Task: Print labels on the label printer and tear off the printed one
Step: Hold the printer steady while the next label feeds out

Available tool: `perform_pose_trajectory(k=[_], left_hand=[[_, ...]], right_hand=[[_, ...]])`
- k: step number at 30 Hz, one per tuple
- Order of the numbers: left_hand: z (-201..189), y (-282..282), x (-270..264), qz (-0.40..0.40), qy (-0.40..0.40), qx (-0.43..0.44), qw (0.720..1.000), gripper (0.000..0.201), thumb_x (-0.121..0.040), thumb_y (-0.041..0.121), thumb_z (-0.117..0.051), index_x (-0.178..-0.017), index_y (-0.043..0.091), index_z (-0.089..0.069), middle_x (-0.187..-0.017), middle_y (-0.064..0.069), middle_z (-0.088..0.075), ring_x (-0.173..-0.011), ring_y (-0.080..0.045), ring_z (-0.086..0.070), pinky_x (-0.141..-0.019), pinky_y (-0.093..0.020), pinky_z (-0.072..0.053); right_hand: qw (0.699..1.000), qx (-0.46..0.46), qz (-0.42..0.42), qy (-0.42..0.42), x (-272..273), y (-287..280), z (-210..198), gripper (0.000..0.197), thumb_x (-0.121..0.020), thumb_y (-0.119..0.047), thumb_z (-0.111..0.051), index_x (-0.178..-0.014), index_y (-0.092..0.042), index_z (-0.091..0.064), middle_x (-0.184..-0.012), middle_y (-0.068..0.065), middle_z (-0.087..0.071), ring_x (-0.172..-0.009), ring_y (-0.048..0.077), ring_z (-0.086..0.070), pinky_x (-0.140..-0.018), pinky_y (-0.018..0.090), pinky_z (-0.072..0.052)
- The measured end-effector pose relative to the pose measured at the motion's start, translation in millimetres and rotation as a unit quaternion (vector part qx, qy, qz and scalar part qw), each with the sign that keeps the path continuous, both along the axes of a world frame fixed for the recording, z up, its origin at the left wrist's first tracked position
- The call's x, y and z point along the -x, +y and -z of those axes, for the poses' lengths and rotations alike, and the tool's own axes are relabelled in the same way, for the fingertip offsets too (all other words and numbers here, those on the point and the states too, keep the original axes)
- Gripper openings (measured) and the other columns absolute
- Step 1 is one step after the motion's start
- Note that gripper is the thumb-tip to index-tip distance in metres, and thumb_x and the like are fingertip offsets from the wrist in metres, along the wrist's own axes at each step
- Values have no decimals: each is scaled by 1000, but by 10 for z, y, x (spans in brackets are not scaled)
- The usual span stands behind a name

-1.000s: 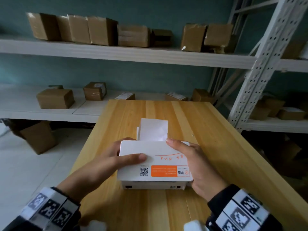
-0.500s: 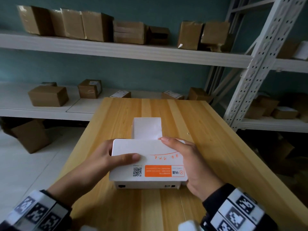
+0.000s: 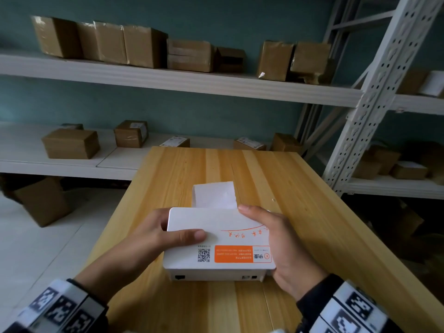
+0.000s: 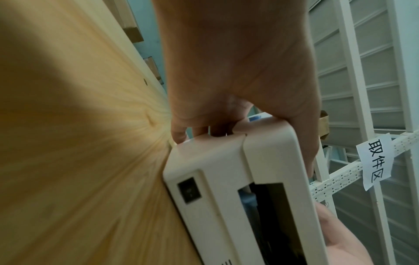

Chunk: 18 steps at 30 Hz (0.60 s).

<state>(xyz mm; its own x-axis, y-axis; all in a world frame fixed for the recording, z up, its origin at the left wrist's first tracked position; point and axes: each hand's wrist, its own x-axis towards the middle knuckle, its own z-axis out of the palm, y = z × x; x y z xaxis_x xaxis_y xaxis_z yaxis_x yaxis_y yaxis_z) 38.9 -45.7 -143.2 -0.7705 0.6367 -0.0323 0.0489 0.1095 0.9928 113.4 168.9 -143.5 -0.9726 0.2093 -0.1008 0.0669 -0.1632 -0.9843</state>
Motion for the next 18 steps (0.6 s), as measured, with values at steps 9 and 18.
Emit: perform_pose_trajectory(k=[9, 18], left_hand=[[32, 0, 11, 1, -16, -15, 1000, 40, -78, 27, -75, -110, 3, -72, -106, -11, -81, -96, -28, -78, -79, -28, -61], [-3, 18, -26, -9, -20, -10, 1000, 34, -82, 22, -78, -110, 3, -71, -104, -7, -82, -92, -22, -79, -71, -19, -56]], right_hand=[[999, -14, -35, -14, 16, 50, 11, 29, -87, -39, -64, -92, -13, -76, -91, 11, -79, -71, 24, -76, -56, 25, -53], [1000, -2, -20, 17, 31, 15, 2, 28, -77, -39, -73, -87, -13, -77, -94, 13, -79, -77, 28, -75, -72, 35, -53]])
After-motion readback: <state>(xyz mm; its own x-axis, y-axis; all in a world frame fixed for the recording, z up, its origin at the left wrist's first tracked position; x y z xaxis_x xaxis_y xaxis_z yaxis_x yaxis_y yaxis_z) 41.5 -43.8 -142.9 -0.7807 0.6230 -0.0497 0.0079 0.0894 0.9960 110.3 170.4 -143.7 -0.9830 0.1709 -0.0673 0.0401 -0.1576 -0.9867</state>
